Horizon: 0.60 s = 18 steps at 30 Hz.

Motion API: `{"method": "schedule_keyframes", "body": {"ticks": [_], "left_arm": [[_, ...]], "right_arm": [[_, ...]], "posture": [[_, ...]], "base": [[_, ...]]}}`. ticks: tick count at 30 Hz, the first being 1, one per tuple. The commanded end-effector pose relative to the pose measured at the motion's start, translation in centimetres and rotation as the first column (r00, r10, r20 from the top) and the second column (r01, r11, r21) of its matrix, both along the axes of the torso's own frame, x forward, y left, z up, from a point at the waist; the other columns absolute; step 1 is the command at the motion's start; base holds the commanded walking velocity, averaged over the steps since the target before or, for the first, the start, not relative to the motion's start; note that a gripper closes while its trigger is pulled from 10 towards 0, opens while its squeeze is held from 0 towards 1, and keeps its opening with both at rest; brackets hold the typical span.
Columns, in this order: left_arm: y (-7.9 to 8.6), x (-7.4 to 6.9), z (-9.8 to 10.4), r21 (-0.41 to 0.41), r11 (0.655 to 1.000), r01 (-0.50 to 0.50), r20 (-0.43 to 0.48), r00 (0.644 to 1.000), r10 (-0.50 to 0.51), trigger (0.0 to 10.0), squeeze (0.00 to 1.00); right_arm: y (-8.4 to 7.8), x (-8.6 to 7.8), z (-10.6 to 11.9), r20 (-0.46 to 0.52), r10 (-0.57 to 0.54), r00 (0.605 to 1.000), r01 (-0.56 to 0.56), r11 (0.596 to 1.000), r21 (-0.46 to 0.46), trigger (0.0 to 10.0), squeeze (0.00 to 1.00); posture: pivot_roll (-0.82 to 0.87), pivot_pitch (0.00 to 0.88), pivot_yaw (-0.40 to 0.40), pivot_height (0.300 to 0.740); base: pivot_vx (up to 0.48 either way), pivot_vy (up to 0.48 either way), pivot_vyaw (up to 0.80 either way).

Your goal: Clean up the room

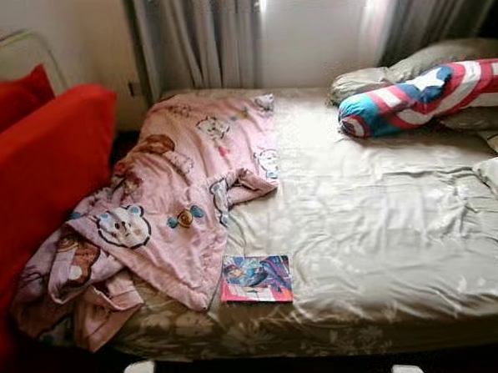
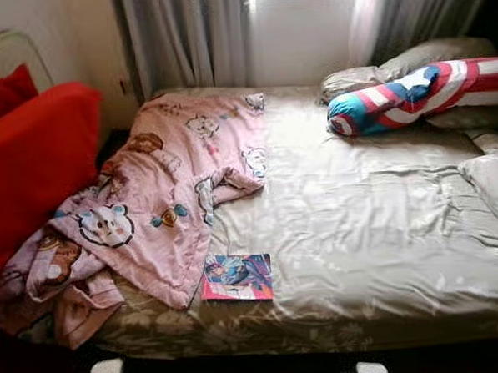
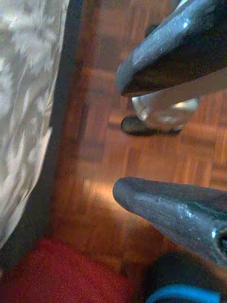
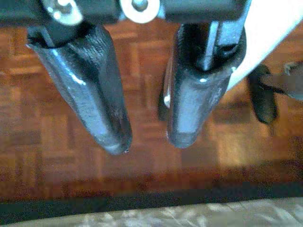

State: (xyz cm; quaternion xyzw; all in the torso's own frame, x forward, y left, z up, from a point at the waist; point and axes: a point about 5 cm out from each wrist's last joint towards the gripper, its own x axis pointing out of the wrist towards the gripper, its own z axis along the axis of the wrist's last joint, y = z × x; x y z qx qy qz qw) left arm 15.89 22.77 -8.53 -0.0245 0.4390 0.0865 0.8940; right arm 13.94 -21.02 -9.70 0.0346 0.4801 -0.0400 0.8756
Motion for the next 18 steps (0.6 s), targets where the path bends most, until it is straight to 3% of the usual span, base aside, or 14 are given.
{"method": "schedule_keyframes", "body": {"ticks": [1,18], "left_arm": [[-0.68,0.34,-0.02,-0.013,1.0,0.011,0.004,1.0,-0.011,10.0,0.0],[-0.36,0.68,0.19,-0.018,1.0,0.011,0.012,1.0,-0.011,10.0,0.0]], "right_arm": [[-0.69,-0.67,-0.11,-0.016,-0.028,0.999,0.027,1.0,-0.009,10.0,0.0],[-0.48,-0.33,-0.03,0.005,-0.071,0.997,0.071,0.997,0.006,10.0,0.0]], "posture": [[0.05,0.0,-0.032,0.74],[0.06,0.0,-0.017,0.74]], "base": [[0.0,0.277,0.0],[0.0,0.033,0.0]]}}
